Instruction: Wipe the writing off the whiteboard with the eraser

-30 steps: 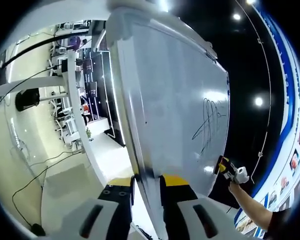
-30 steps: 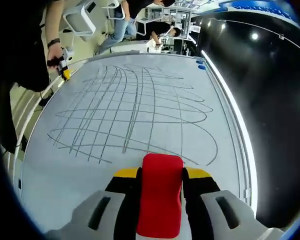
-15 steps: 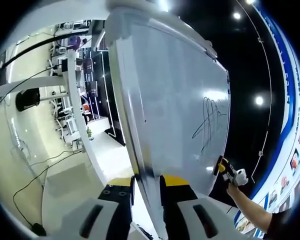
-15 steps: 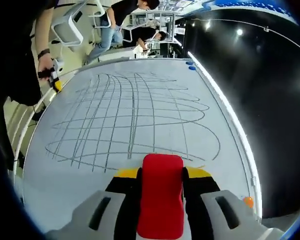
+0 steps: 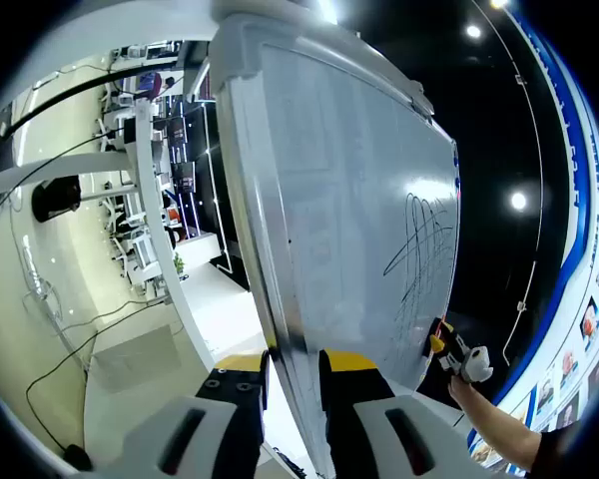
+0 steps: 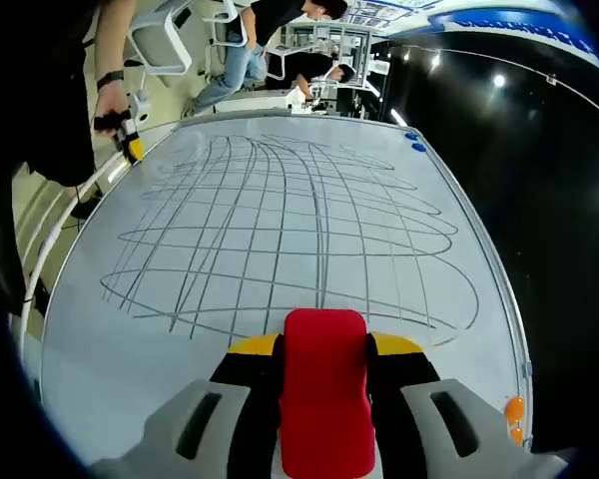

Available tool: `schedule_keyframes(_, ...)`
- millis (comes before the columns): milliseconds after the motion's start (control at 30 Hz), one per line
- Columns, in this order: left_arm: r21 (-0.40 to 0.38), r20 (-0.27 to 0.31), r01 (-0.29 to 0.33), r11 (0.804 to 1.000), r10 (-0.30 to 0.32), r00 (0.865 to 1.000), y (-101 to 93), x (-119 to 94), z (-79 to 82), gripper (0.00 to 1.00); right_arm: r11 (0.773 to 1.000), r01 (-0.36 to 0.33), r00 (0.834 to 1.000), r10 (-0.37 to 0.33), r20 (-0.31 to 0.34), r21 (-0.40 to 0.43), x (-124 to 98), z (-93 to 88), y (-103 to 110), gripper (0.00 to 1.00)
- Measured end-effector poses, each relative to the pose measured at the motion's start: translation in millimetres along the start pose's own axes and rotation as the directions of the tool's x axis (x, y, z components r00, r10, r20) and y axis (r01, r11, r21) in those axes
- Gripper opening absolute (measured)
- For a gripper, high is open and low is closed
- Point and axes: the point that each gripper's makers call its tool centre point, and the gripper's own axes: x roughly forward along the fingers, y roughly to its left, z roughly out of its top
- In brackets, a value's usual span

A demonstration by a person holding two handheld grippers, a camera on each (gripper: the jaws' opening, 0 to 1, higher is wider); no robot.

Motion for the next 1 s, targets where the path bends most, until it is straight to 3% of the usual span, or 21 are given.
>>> schedule_keyframes(567, 0.006, -0.003, -0.001, 1.000, 0.001, 1.000, 1.1, -0.4, 0.2, 0.23, 0.995, 0.095, 0.995, -0.095, -0.009, 0.017, -3.2, 8.5, 22.3, 0.35)
schedule_keyframes(1000, -0.002, -0.005, 0.001, 1.000, -0.001, 1.000, 1.7, -0.3, 1.2, 0.23, 0.991, 0.128, 0.992, -0.128, -0.005, 0.029, -4.6, 10.5, 35.9, 0.35)
